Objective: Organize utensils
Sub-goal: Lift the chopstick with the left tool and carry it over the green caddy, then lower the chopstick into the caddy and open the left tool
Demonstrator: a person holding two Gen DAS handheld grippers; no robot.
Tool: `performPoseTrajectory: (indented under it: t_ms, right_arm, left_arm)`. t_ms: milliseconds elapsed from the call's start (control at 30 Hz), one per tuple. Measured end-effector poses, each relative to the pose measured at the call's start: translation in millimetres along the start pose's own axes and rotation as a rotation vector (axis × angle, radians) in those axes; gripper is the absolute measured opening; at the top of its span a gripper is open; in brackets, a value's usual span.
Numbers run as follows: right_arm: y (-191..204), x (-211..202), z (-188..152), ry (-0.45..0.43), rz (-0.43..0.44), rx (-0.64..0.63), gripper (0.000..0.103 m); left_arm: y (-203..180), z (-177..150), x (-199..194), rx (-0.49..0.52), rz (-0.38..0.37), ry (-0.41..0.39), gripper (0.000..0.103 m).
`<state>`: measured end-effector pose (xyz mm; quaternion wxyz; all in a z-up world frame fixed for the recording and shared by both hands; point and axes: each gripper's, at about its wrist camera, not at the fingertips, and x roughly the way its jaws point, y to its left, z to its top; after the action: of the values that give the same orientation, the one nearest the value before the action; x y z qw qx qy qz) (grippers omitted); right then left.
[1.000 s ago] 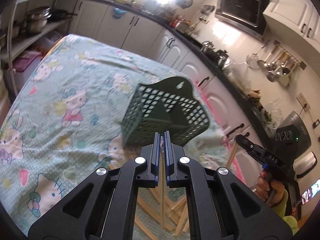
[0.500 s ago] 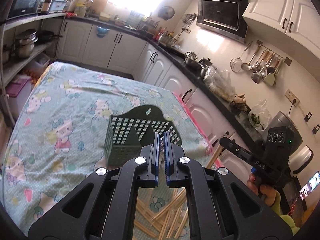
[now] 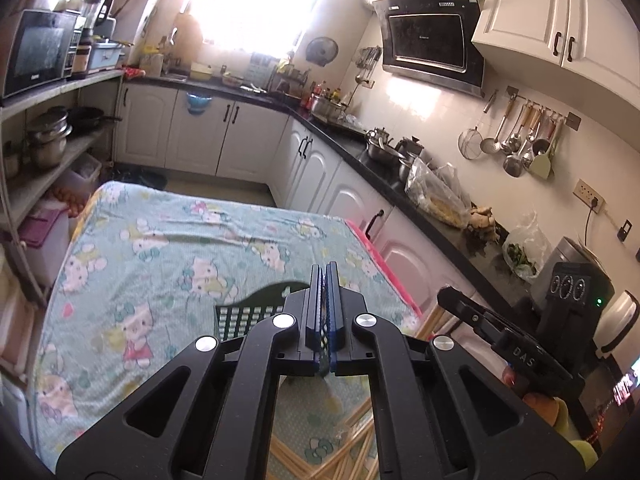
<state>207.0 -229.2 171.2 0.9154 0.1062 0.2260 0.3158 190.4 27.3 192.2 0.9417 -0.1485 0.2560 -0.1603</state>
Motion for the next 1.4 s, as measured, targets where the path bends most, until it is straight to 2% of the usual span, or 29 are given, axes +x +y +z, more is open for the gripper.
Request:
performPoseTrajectory:
  t_ms: [400,600,900,1400]
  right_arm:
    - [8.3,4.2,47.6,-0.099,-0.022,-0.047,0.005]
    - [8.2,16.0,64.5,-0.139,-0.066,-0.072,0.005]
    - [-5.2,38.6,62.4,-0.161,-0.155,-0.099,0.005]
    - [-22.7,74.5,35.5,-0.116,-0.196,-0.093,0.005]
  left_arm:
    - [-7.3,45.5,-10.3,0.025,0.032,-0.111,0.000]
    - [-3.3,53.2,-2.5,0.022,0.060,-0.132,0.000]
    - [11.8,45.0,18.6,-0.011,0.058,-0.118,0.000]
    - [32.9,14.2,62.4,-0.035,0.046,-0.030,0.000]
